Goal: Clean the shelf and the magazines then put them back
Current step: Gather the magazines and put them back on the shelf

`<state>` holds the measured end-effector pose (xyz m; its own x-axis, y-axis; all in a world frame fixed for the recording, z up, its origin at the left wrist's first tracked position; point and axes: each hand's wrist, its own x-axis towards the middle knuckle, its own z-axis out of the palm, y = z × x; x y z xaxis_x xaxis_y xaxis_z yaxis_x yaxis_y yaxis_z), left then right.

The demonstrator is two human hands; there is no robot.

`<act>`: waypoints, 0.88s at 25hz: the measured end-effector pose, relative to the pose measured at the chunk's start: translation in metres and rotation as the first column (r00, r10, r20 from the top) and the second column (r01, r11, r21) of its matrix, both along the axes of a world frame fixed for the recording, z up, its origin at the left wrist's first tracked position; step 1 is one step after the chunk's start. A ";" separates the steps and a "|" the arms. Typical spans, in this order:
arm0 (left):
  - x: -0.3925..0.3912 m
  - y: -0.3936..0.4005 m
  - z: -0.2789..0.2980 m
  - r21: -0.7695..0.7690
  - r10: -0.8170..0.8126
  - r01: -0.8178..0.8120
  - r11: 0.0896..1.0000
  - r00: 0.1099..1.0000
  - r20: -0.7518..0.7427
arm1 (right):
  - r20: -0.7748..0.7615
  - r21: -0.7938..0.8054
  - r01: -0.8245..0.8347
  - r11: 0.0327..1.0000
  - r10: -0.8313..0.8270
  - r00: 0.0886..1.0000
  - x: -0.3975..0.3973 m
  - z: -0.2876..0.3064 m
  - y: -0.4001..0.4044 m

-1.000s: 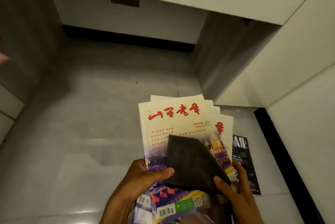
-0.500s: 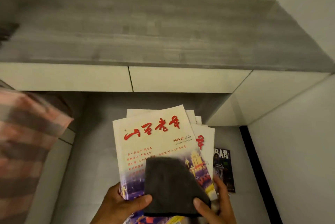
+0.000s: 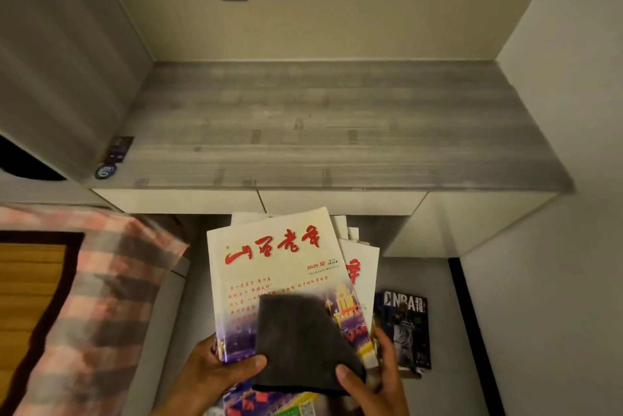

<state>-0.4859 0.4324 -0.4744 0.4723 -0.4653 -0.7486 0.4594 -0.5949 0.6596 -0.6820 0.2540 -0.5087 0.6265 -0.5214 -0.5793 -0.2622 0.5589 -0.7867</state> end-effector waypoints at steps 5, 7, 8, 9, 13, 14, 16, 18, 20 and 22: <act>0.033 -0.040 0.012 -0.002 0.049 -0.049 0.999 0.999 -0.004 | 0.019 -0.051 0.012 0.999 -0.011 1.000 0.042 0.011 -0.047; 0.067 -0.064 0.007 -0.048 0.073 -0.072 0.996 0.997 0.022 | -0.003 -0.108 0.001 0.994 -0.001 1.000 0.076 0.009 -0.070; 0.091 -0.078 0.001 -0.081 0.094 -0.091 0.993 0.995 0.034 | -0.016 -0.128 0.009 0.992 -0.012 1.000 0.098 0.006 -0.082; 0.117 -0.093 -0.003 -0.096 0.110 -0.107 0.990 0.994 0.027 | -0.024 -0.141 0.022 0.990 -0.026 0.999 0.122 0.004 -0.095; 0.214 -0.143 -0.013 -0.137 0.121 -0.110 0.984 0.990 0.069 | 0.003 -0.209 0.026 0.978 -0.026 1.000 0.227 -0.001 -0.145; 0.235 -0.152 -0.017 -0.154 0.137 -0.124 0.980 0.987 0.078 | 0.012 -0.228 0.014 0.974 -0.012 1.000 0.251 -0.002 -0.156; 0.272 -0.166 -0.025 -0.178 0.164 -0.142 0.974 0.980 0.114 | 0.016 -0.250 -0.017 0.968 0.022 1.000 0.294 -0.005 -0.174; 0.305 -0.176 -0.039 -0.191 0.196 -0.170 0.967 0.972 0.127 | 0.012 -0.249 -0.053 0.967 0.058 0.998 0.334 -0.012 -0.187; 0.332 -0.184 -0.052 -0.180 0.223 -0.199 0.963 0.967 0.126 | -0.007 -0.234 -0.077 0.969 0.078 0.997 0.365 -0.022 -0.199; 0.353 -0.188 -0.064 -0.157 0.241 -0.222 0.962 0.963 0.118 | -0.036 -0.235 -0.115 0.965 0.109 0.993 0.389 -0.034 -0.207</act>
<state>-0.1329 0.2447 -0.5383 0.6717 -0.4272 -0.6052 0.4745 -0.3792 0.7944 -0.2928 0.0470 -0.5424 0.6768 -0.5725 -0.4628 -0.3321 0.3236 -0.8860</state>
